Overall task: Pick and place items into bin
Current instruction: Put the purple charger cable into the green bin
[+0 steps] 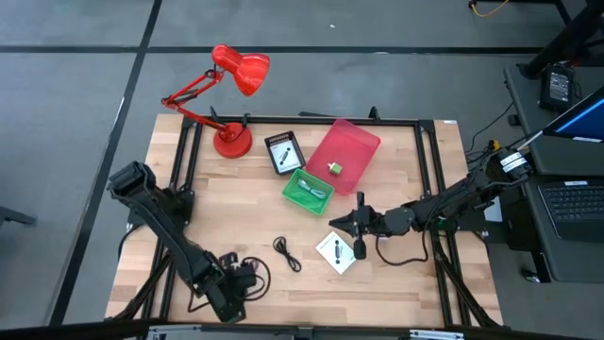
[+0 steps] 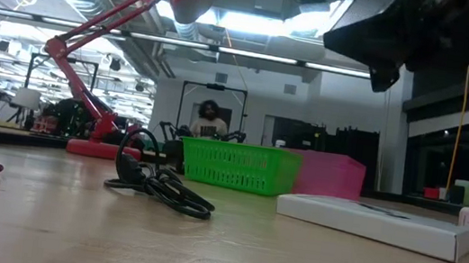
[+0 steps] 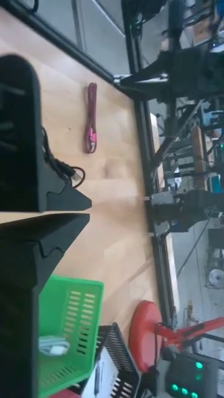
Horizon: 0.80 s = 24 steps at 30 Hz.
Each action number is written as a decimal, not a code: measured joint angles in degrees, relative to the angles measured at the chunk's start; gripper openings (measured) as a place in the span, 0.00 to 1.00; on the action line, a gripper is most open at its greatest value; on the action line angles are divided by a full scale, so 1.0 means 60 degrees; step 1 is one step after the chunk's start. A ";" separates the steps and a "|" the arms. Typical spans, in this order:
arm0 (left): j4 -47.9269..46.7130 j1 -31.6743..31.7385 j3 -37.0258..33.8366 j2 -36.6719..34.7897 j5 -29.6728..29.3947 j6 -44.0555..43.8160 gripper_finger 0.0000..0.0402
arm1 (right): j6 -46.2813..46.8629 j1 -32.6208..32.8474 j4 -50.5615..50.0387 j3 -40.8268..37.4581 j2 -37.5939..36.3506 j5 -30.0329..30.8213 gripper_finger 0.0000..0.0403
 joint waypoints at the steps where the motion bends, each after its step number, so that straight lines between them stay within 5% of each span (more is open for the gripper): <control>1: -0.0060 -0.0028 0.0000 0.0044 0.0029 -0.0231 0.01 | 0.0068 0.0022 -0.0006 0.0000 0.0000 0.0000 0.00; 9: -0.0636 -0.0103 0.0000 0.0062 -0.0090 -0.1913 0.01 | -0.0052 0.0226 -0.0026 0.0000 0.0000 -0.0004 0.00; 24: -0.0793 0.0317 0.0000 0.0054 0.0004 -0.2330 0.01 | -0.0068 0.0368 -0.0439 0.0000 0.0000 -0.0004 0.00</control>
